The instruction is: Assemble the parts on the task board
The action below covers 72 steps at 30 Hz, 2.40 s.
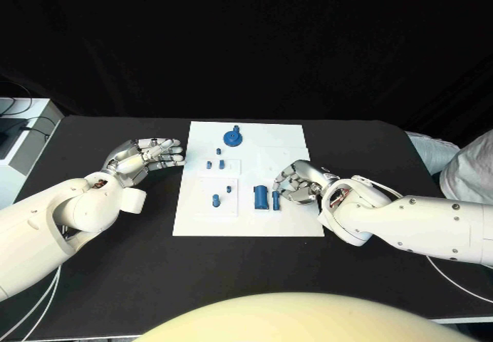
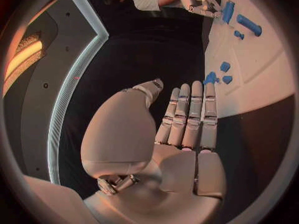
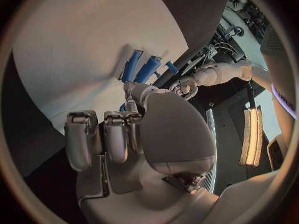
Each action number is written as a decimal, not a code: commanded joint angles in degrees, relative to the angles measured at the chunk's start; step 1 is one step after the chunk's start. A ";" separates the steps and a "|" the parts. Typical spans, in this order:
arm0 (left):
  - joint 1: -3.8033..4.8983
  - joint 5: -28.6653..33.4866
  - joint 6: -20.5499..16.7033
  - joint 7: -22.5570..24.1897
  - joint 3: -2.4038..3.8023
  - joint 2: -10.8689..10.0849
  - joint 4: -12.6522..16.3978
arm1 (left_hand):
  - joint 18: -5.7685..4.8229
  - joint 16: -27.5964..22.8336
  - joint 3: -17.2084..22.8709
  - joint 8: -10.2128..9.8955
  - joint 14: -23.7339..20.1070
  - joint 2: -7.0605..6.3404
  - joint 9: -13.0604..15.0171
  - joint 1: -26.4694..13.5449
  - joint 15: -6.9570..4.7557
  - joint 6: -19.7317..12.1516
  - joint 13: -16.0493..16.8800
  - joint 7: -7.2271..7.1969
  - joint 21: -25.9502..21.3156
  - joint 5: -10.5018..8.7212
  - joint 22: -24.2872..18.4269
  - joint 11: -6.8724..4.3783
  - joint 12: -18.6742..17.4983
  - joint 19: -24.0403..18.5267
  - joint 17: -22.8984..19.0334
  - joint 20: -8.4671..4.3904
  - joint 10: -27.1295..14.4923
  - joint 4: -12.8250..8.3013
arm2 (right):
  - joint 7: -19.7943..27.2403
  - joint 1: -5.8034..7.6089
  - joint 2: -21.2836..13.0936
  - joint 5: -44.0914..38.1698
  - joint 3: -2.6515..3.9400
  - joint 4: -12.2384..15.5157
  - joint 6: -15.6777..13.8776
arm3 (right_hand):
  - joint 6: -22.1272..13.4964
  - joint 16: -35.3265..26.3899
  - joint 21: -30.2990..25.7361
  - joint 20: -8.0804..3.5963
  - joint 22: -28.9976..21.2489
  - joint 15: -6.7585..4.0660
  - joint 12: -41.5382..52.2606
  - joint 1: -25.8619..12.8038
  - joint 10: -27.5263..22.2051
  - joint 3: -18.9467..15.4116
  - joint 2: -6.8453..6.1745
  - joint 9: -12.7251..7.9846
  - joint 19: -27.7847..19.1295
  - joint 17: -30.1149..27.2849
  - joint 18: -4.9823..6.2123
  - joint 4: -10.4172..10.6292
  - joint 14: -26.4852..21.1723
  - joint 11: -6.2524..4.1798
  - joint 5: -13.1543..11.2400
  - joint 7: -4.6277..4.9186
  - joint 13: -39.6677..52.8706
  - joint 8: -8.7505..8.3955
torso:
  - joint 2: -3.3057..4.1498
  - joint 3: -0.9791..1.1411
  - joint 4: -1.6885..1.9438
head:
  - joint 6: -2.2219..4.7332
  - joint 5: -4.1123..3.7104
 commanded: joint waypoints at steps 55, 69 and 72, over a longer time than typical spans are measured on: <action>-0.03 -0.49 0.60 0.56 0.04 -0.12 0.15 | 0.71 -0.50 -0.48 -0.29 0.27 0.22 -0.17 0.36 0.13 -0.25 0.11 0.35 -0.42 0.10 -0.23 0.10 -0.25 0.62 0.33 0.08 -0.55 0.18 | -5.49 -0.64 0.31 -10.01 -0.03 0.69 2.94 | 1.34 0.10 -0.06 -0.96 14.27 -1.11 0.27 -9.82 6.09 -7.12 -3.79 -2.99 5.31 14.18 -0.21 8.83 5.88 -1.17 1.22 -1.02 15.08 1.89 | -0.04 0.01 0.00 | 0.00 0.24; -0.04 -0.55 0.65 0.57 0.04 -0.10 0.06 | 0.71 -0.50 -0.48 -0.29 0.27 0.22 -0.17 0.36 0.13 -0.25 0.11 0.35 -0.42 0.10 -0.23 0.10 -0.25 0.62 0.33 0.08 -0.55 0.18 | -5.08 -0.64 0.10 -10.25 0.03 1.15 -1.66 | 1.37 0.18 0.20 -1.02 14.34 -1.19 0.27 -6.89 6.09 -7.28 -3.88 -3.70 5.37 14.37 -0.25 8.14 5.92 -1.27 1.72 -1.10 15.08 1.97 | -0.01 0.01 0.01 | 0.00 0.30; -0.04 -0.56 0.67 0.57 0.04 -0.09 0.05 | 0.71 -0.50 -0.48 -0.29 0.27 0.22 -0.17 0.36 0.13 -0.25 0.11 0.35 -0.42 0.10 -0.23 0.10 -0.25 0.62 0.33 0.08 -0.55 0.18 | -5.63 -0.64 0.10 -10.54 0.06 1.14 -2.45 | 1.48 0.19 0.26 -1.03 14.36 -1.19 0.27 -6.56 6.09 -7.32 -3.90 -3.77 5.38 14.41 -0.27 8.04 5.93 -1.29 1.67 -1.13 15.08 2.04 | 0.01 0.01 0.02 | 0.00 0.31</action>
